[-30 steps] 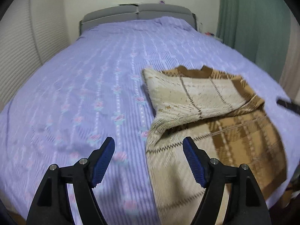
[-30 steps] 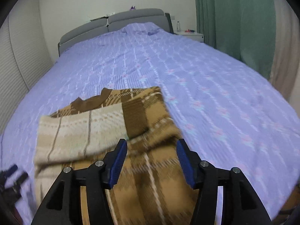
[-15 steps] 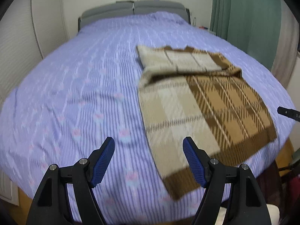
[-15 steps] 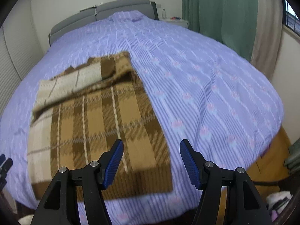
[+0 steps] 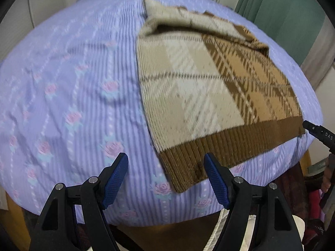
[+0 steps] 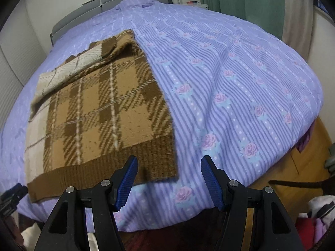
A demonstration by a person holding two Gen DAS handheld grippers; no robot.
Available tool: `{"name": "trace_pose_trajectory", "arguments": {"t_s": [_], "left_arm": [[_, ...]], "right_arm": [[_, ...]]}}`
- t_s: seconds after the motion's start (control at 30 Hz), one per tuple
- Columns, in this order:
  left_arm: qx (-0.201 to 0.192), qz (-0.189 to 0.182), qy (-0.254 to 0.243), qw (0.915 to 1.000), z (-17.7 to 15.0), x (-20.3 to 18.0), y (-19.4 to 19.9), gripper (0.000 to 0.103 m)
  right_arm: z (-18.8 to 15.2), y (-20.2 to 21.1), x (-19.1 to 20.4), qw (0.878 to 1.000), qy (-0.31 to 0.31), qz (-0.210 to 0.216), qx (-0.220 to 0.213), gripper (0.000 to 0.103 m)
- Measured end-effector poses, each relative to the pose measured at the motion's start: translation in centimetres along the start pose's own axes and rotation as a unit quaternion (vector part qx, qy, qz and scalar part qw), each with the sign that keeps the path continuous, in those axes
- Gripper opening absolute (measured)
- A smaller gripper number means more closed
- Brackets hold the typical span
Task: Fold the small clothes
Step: 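Grasp the brown ribbed hem edge with both tools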
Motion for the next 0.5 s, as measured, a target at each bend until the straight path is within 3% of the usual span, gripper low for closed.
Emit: {"name": "trace_pose_trajectory", "arguments": {"t_s": [0.1, 0.4, 0.5], "left_arm": [[0.018, -0.011, 0.012, 0.9997, -0.1, 0.0, -1.4, 0.072], [0.012, -0.034, 0.038, 0.9987, -0.3, 0.5, -2.4, 0.072], [0.006, -0.039, 0.032, 0.9987, -0.2, 0.1, -2.1, 0.059]], "right_arm": [[-0.2, -0.7, -0.1, 1.000, 0.003, 0.012, -0.001, 0.063], [-0.6, -2.7, 0.6, 0.999, 0.016, 0.033, 0.014, 0.063], [-0.6, -3.4, 0.4, 0.999, 0.012, 0.040, 0.019, 0.062]]}}
Point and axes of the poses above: each gripper's, at about its wrist camera, not at the fingertips, and y roughly against the way its jaws point, x to its left, z to its top, the point moved 2 cm from there along -y, roughly the way its jaws point, and after that the axes turned 7 degrees about z, right-handed, at the moved point
